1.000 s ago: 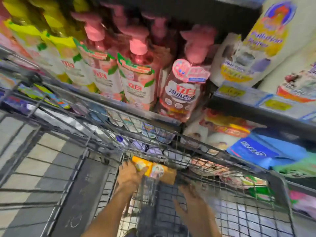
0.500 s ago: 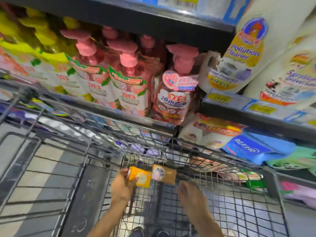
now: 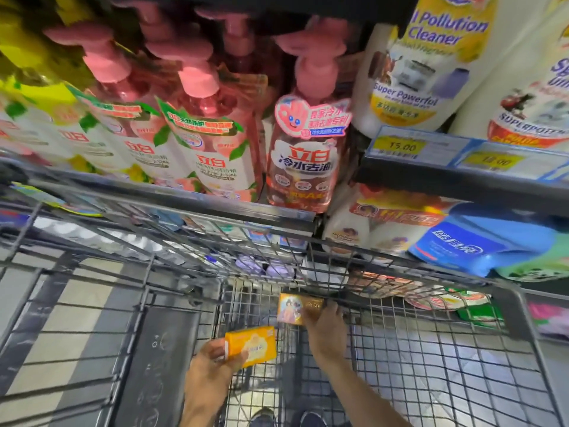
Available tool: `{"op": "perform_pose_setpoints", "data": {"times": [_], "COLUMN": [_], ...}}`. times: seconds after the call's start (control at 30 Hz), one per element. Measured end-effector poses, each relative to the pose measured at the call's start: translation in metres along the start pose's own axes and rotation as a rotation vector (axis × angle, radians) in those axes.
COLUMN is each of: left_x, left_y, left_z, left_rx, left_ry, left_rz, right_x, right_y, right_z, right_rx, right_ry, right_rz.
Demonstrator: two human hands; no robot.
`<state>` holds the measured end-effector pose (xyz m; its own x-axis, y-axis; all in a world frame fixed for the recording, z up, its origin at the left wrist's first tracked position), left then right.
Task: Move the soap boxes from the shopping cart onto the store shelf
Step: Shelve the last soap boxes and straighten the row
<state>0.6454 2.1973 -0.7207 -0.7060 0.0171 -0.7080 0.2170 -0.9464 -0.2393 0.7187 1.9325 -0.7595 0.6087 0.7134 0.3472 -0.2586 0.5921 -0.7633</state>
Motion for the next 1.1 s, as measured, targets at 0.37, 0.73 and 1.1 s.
{"op": "perform_pose_setpoints", "data": {"times": [0.37,0.73,1.1], "left_x": [-0.055,-0.195,-0.34], "left_y": [-0.005,0.062,0.21], "left_z": [0.025,0.152,0.376], "left_rx": [0.086,0.414,0.883], "left_ry": [0.066,0.29,0.579], "left_rz": [0.091,-0.035,-0.194], "right_x": [-0.011,-0.09,-0.245], "right_y": [-0.048,-0.272,-0.52], "right_z": [0.022,0.147,0.328], "right_rx": [0.128,-0.102,-0.615], "right_ry": [-0.126,-0.071,0.026], "right_rz": [-0.301,-0.66,-0.711]}}
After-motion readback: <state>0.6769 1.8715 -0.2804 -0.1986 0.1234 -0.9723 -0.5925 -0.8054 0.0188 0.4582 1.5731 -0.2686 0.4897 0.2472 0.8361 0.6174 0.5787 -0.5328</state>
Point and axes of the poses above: each hand's wrist, its own z-axis away from the middle knuckle, its own y-axis out of the palm, x = y × z, the point moved 7 cm from there along -z, towards the middle knuckle, and after that the axes turned 7 degrees about z, right-handed, at the moved point
